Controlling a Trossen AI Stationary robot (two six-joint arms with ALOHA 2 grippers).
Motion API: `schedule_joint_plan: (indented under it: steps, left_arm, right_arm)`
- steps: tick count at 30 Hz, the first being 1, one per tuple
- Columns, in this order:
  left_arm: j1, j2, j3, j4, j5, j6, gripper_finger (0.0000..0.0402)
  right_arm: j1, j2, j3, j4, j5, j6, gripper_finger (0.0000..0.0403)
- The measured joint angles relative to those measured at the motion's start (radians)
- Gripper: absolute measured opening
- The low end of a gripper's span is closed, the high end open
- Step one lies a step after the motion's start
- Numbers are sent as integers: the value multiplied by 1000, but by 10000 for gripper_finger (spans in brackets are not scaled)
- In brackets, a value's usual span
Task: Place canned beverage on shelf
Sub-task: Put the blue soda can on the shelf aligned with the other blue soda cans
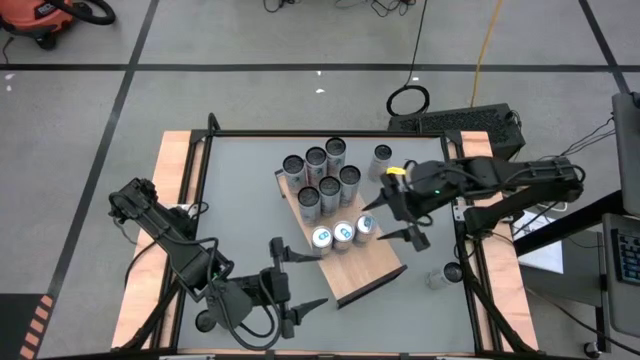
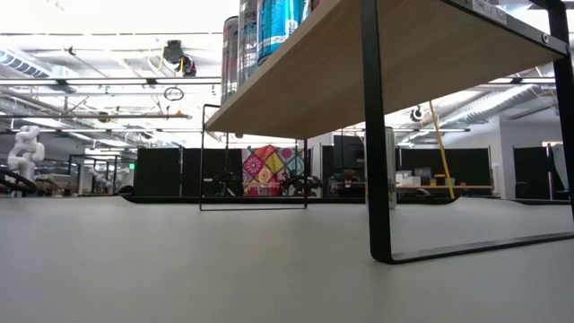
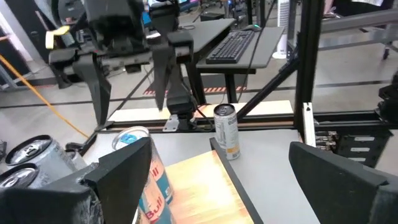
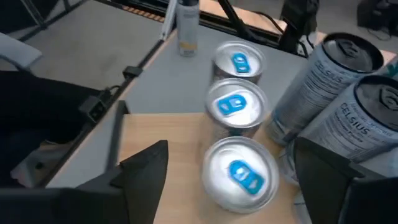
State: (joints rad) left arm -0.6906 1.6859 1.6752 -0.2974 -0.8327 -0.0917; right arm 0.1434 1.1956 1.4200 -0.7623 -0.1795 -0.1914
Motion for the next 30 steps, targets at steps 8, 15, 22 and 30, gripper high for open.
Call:
schedule_joint_plan:
  steps: [8,15,22,30]
  left_arm:
    - [-91,1,0,70,-34,50,380]
    - [-112,1,0,99,-101,45,380]
    - [-112,1,0,103,-102,44,380]
    - [-112,1,0,101,-102,19,380]
  right_arm:
    - [117,-62,0,-36,146,24,279]
    - [162,-83,0,-79,159,69,279]
    - [228,-96,0,-194,268,177,274]
    - [278,-96,-138,-133,342,239,214]
